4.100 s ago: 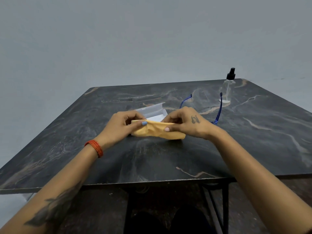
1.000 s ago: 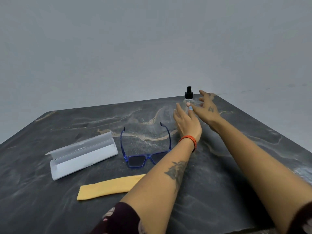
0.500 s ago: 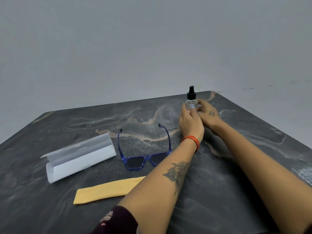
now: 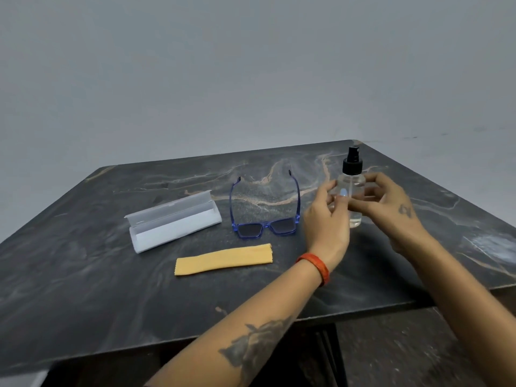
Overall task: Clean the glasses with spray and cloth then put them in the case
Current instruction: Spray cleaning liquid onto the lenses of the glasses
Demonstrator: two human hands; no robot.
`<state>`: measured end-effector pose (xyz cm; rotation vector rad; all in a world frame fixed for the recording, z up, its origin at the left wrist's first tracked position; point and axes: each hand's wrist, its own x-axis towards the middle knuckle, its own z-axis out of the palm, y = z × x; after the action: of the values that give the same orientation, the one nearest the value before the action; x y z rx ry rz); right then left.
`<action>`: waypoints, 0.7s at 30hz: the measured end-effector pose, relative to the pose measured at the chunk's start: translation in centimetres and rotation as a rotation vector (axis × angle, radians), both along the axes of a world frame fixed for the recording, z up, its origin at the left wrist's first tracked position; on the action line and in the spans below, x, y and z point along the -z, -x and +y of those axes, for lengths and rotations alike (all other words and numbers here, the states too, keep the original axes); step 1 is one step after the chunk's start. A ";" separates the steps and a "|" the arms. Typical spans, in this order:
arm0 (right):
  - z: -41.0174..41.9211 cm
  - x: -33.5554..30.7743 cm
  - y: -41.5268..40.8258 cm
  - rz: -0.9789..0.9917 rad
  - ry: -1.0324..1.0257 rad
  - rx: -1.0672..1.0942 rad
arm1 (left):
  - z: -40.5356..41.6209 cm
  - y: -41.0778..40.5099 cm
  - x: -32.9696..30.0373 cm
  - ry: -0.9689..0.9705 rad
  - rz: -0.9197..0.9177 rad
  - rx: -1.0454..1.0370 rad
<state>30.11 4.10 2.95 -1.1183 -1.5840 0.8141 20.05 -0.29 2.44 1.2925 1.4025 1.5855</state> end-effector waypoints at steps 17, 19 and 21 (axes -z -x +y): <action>-6.8 1.3 7.3 0.157 -0.061 -0.175 | -7.8 15.2 -0.4 -0.424 0.534 -0.225; -7.0 1.4 7.8 0.167 -0.065 -0.199 | -7.5 17.1 -0.7 -0.405 0.549 -0.303; -7.2 1.4 8.0 0.152 -0.076 -0.221 | -6.6 18.3 -0.7 -0.305 0.592 -0.286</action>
<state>22.10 -3.10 1.53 -0.8170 -1.6137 0.9531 1.72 -6.87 3.10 1.9261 1.8108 1.7319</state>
